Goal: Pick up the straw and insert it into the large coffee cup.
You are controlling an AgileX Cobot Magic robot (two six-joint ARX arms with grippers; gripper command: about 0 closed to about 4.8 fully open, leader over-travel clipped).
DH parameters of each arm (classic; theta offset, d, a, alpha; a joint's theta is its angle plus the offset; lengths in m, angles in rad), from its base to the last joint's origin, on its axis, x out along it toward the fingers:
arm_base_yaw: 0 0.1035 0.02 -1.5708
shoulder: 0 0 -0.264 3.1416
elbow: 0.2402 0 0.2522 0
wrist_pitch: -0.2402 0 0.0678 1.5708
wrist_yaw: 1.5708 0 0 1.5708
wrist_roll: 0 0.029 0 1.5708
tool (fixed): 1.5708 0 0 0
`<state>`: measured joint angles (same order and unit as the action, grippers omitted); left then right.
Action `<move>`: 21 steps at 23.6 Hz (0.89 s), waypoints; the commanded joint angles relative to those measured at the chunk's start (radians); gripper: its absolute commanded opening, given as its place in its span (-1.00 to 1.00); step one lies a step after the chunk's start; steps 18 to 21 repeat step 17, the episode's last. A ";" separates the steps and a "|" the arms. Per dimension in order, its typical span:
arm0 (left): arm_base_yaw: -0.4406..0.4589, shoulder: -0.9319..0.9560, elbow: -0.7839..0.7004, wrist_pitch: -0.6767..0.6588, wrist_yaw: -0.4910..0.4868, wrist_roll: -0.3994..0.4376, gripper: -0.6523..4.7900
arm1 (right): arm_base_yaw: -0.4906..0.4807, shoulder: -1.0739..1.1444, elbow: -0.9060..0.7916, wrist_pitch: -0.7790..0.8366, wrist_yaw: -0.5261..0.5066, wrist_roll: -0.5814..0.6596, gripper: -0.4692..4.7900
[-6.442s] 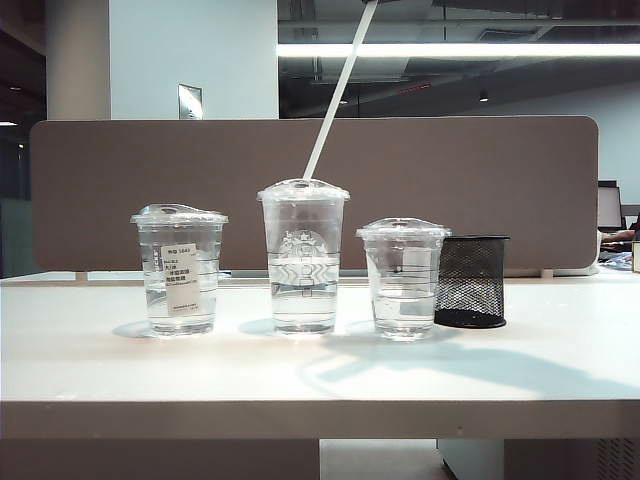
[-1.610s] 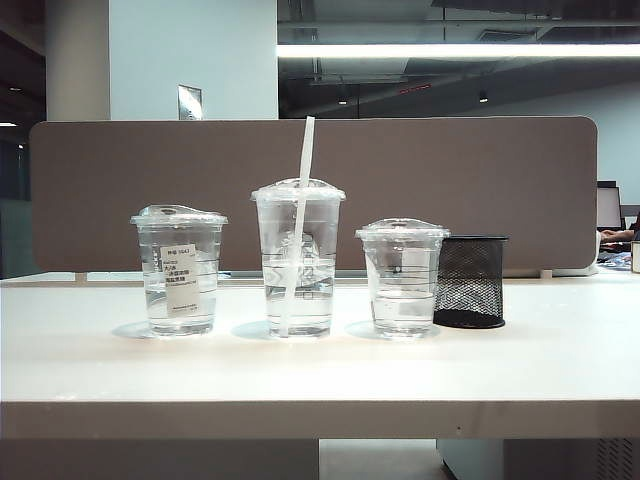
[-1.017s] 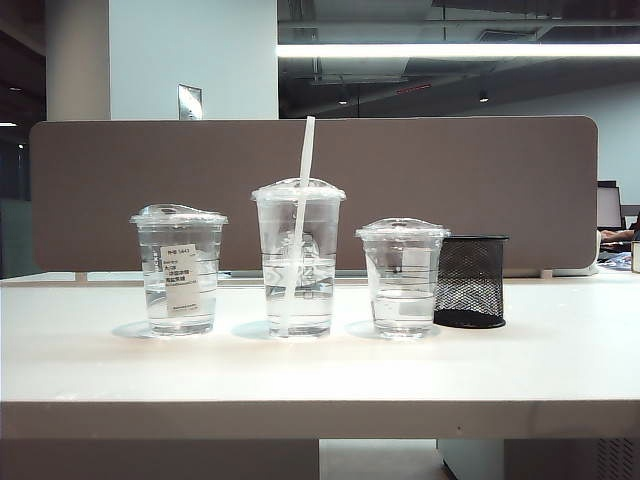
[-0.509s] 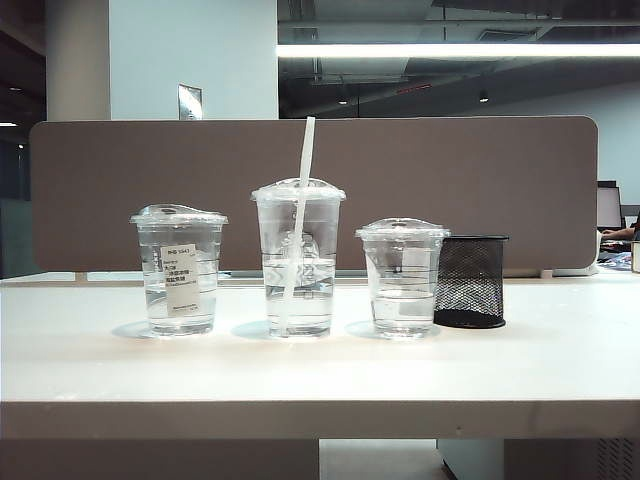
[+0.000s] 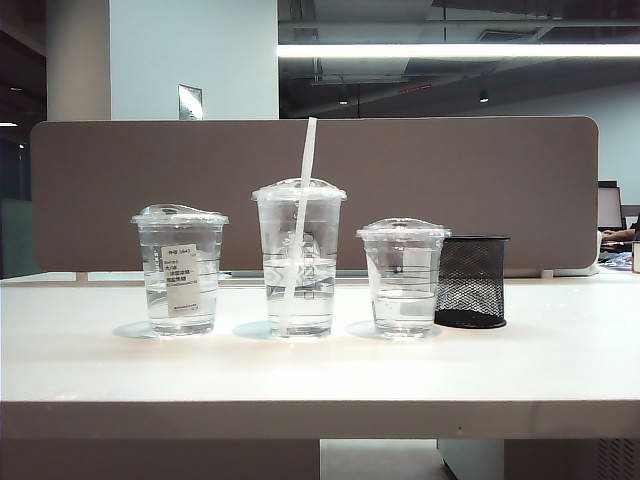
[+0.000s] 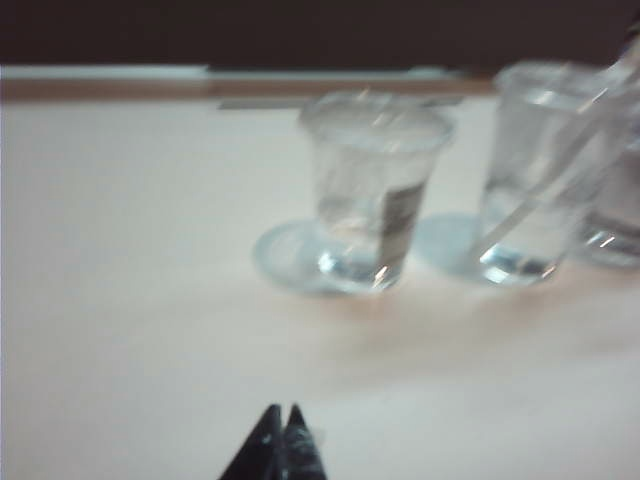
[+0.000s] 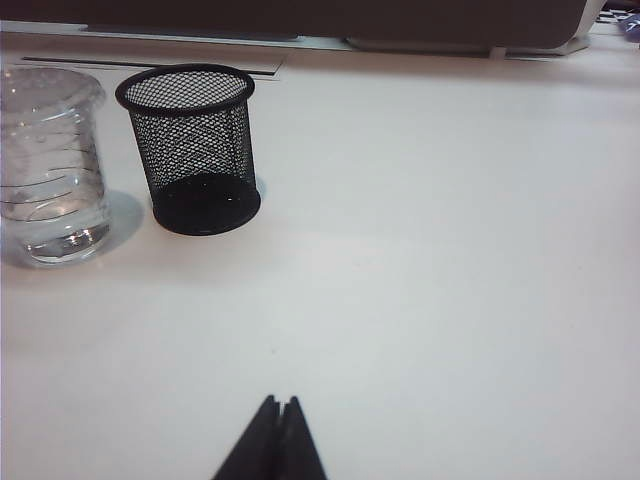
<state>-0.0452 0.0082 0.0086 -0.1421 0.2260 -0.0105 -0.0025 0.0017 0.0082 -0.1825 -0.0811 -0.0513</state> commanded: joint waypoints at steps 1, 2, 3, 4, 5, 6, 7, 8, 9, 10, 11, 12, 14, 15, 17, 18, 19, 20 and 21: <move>0.002 -0.001 0.000 -0.030 -0.098 0.047 -0.77 | 0.001 0.002 -0.006 0.011 0.001 0.003 -0.84; 0.003 -0.001 0.000 -0.032 -0.125 0.045 -0.77 | 0.001 0.000 -0.006 0.006 0.000 0.003 -0.84; 0.007 -0.001 0.000 -0.035 -0.145 0.043 -0.77 | 0.001 0.000 -0.006 0.007 0.000 0.003 -0.84; 0.011 -0.001 0.000 -0.036 -0.144 0.035 -0.77 | 0.001 0.000 -0.006 0.007 0.001 0.003 -0.84; 0.024 -0.001 0.000 -0.036 -0.143 0.014 -0.77 | 0.001 0.000 -0.006 0.007 0.000 0.003 -0.84; 0.032 -0.001 0.000 -0.035 -0.134 0.006 -0.77 | 0.001 0.000 -0.006 0.007 0.000 0.003 -0.84; 0.038 -0.001 0.000 -0.034 -0.133 0.005 -0.77 | 0.001 0.000 -0.006 0.007 0.000 0.003 -0.84; 0.041 -0.001 0.000 -0.034 -0.134 0.006 -0.77 | 0.001 0.000 -0.006 0.007 0.000 0.003 -0.84; 0.043 -0.001 0.000 -0.034 -0.136 0.006 -0.77 | 0.001 0.000 -0.006 0.007 0.000 0.003 -0.84; 0.045 -0.001 0.000 -0.034 -0.136 0.006 -0.77 | 0.001 0.000 -0.006 0.007 0.000 0.003 -0.84; 0.045 -0.001 0.000 -0.034 -0.136 0.006 -0.77 | 0.001 0.000 -0.006 0.007 0.000 0.003 -0.84; 0.045 -0.001 0.000 -0.034 -0.136 0.006 -0.77 | 0.001 0.000 -0.006 0.007 0.000 0.003 -0.84; 0.045 -0.001 0.000 -0.034 -0.136 0.006 -0.77 | 0.001 0.000 -0.006 0.007 0.000 0.003 -0.84; 0.045 -0.001 0.000 -0.034 -0.136 0.006 -0.77 | 0.001 0.000 -0.006 0.007 0.000 0.003 -0.84; 0.045 -0.001 0.000 -0.034 -0.136 0.006 -0.77 | 0.001 0.000 -0.006 0.007 0.000 0.003 -0.84; 0.045 -0.001 0.000 -0.034 -0.136 0.006 -0.77 | 0.001 0.000 -0.006 0.007 0.000 0.003 -0.84; 0.045 -0.001 0.000 -0.034 -0.136 0.006 -0.77 | 0.001 0.000 -0.006 0.007 0.000 0.003 -0.84; 0.045 -0.001 0.000 -0.034 -0.136 0.006 -0.77 | 0.001 0.000 -0.006 0.007 0.000 0.003 -0.84; 0.045 -0.001 0.000 -0.034 -0.136 0.006 -0.77 | 0.001 0.000 -0.006 0.007 0.000 0.003 -0.84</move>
